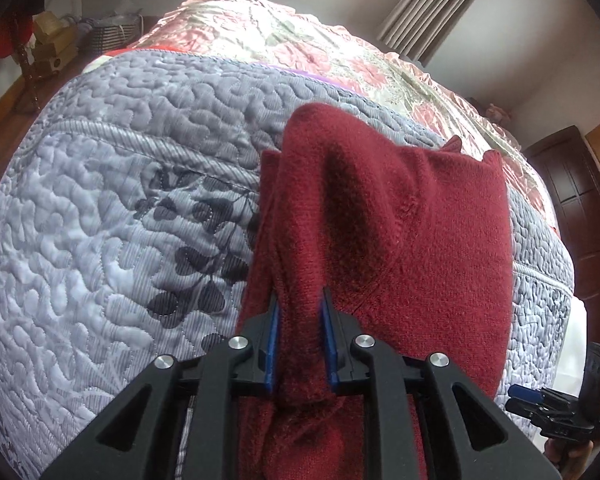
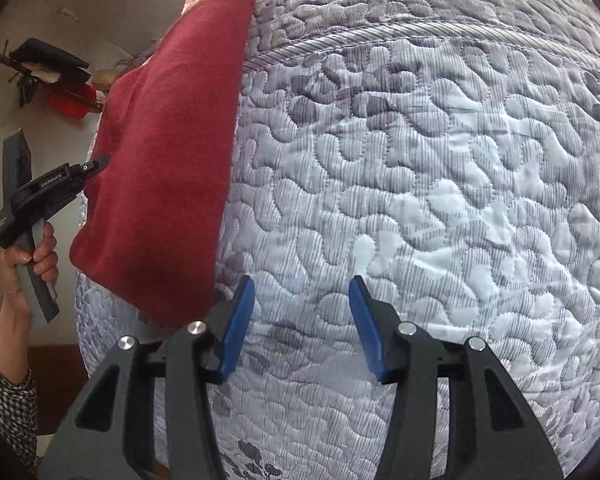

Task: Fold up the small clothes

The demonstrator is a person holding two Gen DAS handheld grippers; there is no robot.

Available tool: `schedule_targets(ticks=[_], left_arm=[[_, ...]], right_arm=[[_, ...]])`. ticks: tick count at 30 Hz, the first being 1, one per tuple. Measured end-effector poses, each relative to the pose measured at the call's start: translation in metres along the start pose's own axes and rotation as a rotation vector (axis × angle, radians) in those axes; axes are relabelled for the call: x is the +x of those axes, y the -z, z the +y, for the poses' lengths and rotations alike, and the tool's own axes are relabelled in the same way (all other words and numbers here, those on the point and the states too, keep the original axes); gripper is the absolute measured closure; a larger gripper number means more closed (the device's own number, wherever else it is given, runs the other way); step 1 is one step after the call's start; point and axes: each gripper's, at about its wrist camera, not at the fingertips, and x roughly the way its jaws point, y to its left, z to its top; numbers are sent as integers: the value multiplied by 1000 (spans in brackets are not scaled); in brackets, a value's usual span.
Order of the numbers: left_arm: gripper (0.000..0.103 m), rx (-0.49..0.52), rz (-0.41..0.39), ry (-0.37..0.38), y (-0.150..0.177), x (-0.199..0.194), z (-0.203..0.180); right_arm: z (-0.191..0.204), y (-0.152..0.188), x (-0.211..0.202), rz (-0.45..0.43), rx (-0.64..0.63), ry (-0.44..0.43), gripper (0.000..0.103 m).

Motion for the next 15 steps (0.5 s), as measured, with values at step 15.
schedule_targets(ticks=[15], left_arm=[[67,103,37,-21,74,-54,-12]], right_arm=[[109,-11,55,38,-67,-59,52]])
